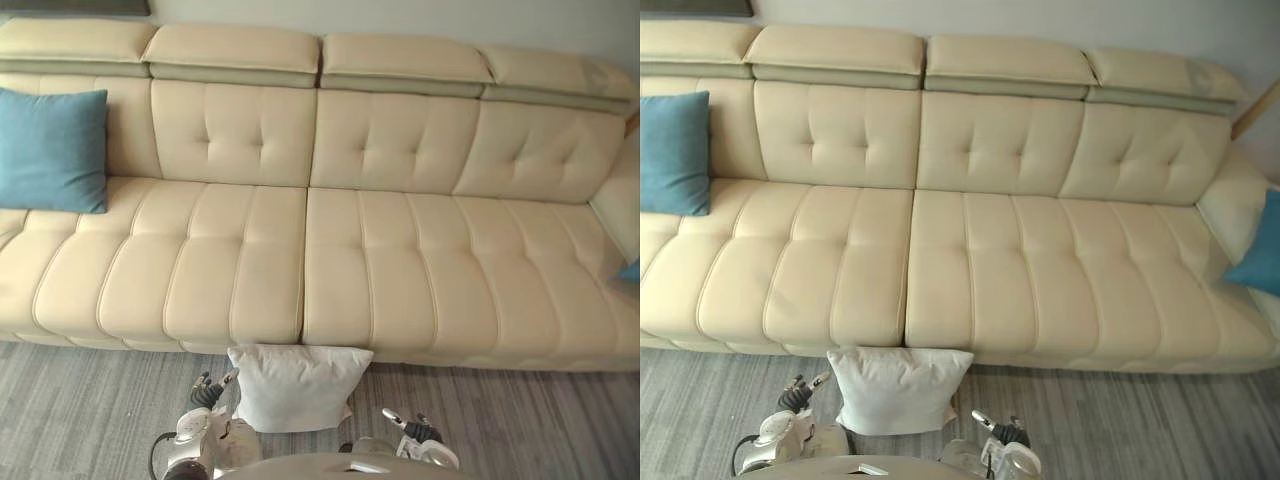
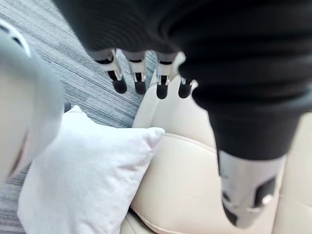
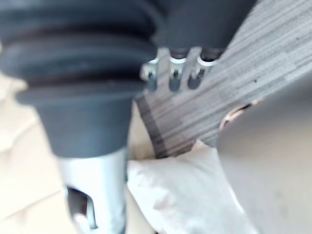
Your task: Pick up cushions and gather them together orderly.
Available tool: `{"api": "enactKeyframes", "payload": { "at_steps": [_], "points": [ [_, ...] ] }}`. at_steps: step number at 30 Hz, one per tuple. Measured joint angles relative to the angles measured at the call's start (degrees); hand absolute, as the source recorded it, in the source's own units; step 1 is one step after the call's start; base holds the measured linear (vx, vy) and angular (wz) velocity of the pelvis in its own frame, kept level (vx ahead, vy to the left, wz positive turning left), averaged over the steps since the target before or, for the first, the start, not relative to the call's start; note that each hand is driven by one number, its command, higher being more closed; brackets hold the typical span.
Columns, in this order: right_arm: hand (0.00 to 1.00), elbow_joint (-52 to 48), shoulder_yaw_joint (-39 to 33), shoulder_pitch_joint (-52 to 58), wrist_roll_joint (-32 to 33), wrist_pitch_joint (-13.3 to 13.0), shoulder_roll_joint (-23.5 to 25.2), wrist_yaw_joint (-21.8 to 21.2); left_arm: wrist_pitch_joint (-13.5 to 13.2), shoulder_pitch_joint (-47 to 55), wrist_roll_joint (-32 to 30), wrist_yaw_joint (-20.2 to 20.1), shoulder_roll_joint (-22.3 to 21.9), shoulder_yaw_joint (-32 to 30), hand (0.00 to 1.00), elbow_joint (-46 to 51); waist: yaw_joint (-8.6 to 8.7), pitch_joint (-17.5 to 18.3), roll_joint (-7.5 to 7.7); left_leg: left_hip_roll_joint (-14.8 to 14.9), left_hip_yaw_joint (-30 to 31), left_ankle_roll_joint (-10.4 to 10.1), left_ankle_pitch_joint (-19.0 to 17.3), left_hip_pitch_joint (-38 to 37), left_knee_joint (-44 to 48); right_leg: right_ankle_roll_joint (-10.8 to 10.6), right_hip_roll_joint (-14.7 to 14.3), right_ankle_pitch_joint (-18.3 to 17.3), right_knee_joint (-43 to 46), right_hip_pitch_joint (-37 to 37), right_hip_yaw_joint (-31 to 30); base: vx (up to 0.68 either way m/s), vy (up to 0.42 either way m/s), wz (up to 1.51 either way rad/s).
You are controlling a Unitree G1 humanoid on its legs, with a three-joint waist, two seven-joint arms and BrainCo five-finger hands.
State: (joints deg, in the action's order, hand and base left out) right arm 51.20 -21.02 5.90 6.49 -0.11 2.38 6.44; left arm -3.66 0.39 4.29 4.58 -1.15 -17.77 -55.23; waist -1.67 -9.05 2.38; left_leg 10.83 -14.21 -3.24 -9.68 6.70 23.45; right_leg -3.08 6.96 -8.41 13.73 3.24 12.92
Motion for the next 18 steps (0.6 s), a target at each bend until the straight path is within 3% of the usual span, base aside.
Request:
{"api": "enactKeyframes", "payload": {
  "at_steps": [3,6,10,14,18],
  "points": [
    [0.0,0.6,0.0,0.0,-0.2,-0.2,0.2,0.0,0.0,0.7,-0.1,0.0,0.6,0.0,0.0,-0.6,-0.12,0.2,0.15,-0.7,-0.8,0.2,0.2,-3.3,-3.2,-0.2,0.1,1.6,-1.7,1.8,-0.9,0.09,0.054,-0.06],
    [0.0,1.5,0.0,0.0,-0.2,-0.2,-0.1,-0.1,0.0,0.9,-0.1,0.0,0.5,0.2,0.0,-1.4,0.13,1.0,0.51,-1.7,-1.8,0.1,2.7,-5.2,-8.4,-1.4,0.6,2.4,-3.3,1.9,-1.5,0.0,-0.046,-0.14],
    [0.0,1.5,0.1,0.0,-0.3,-0.2,-0.9,-0.1,0.0,1.5,-0.1,0.0,0.1,0.5,0.0,-2.2,0.25,1.4,-1.07,-2.5,-1.9,-0.3,7.0,-7.4,-15.7,-1.3,0.2,4.2,-5.4,1.7,-1.5,-0.07,-0.037,-0.02],
    [0.0,1.6,0.5,0.2,-0.3,-0.2,-1.0,0.0,0.0,2.7,-0.1,0.0,0.2,0.5,0.0,-2.3,0.08,1.7,-1.08,-4.5,-1.8,-0.5,13.0,-12.3,-26.8,-1.3,0.2,4.2,-7.2,2.0,-1.5,-0.13,-0.014,-0.02],
    [0.0,1.4,3.2,0.3,-0.2,-0.5,-1.7,0.0,0.0,3.6,-0.1,0.1,0.9,0.8,0.0,-2.9,0.1,1.6,-0.78,-5.9,-1.5,0.0,14.7,-12.7,-28.5,-2.1,0.9,2.8,-8.3,2.2,-2.1,-0.16,-0.004,-0.01]
  ]
}}
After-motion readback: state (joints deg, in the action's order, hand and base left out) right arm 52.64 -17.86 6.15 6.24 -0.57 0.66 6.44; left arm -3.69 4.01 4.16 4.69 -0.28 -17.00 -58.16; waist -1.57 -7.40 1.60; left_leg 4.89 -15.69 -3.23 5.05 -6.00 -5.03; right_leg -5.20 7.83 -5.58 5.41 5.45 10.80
